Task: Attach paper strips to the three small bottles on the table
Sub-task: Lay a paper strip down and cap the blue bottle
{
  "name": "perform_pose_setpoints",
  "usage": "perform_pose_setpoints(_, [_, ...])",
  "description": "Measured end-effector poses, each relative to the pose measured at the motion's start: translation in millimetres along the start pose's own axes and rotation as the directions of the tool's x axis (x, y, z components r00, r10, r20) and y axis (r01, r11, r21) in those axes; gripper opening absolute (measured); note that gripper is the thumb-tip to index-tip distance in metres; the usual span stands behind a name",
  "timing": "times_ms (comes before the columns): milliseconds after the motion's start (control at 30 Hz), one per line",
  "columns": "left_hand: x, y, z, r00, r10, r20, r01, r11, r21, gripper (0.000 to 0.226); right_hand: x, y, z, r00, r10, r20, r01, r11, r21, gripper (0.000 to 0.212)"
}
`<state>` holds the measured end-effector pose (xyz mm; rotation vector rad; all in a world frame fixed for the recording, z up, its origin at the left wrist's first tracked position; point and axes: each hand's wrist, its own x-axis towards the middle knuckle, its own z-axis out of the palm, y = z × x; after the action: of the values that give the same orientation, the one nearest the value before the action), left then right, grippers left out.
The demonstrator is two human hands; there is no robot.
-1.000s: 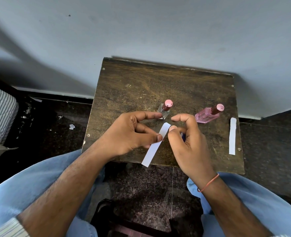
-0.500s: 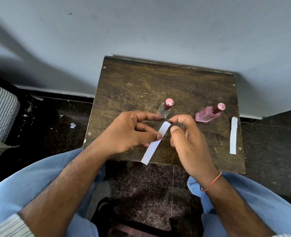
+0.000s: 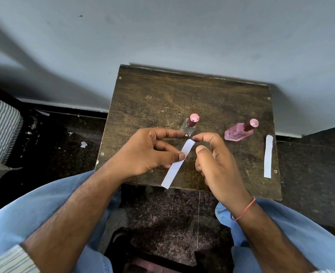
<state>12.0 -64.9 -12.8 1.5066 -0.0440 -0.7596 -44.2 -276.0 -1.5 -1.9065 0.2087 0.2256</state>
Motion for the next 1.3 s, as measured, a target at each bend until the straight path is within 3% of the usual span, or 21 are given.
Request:
perform_pose_setpoints(500, [1.7,-3.0,-2.7,1.000,0.016,-0.016,-0.016,1.000,0.014,0.049,1.0,3.3,-0.2,0.999,0.022,0.033,-0.024,0.997,0.077,0.025])
perform_pose_setpoints(667, [2.7,-2.2,-5.6,0.998,0.034,-0.054,-0.032,0.999,0.026,0.048,0.9,-0.4,-1.0,1.000,0.012,0.018,-0.014,0.998,0.067,0.036])
perform_pose_setpoints(900, [-0.1,3.7,-23.1,0.976,0.056,-0.210,-0.058,0.998,-0.004,0.040,-1.2,-4.6,1.6,0.999,-0.032,0.003,0.032,0.999,0.018,0.058])
perform_pose_setpoints(1133, [-7.1,-1.7,-42.5,0.894,0.167,-0.417,-0.038,0.953,0.300,0.046,-3.6,-11.6,4.8,0.999,-0.041,0.004,0.041,0.999,-0.024,0.058])
perform_pose_setpoints(1300, [-9.2,-8.8,-50.3,0.859,0.177,-0.480,0.009,0.933,0.360,0.057,-3.3,-13.9,7.4,0.999,-0.037,0.024,0.037,0.999,-0.017,0.058])
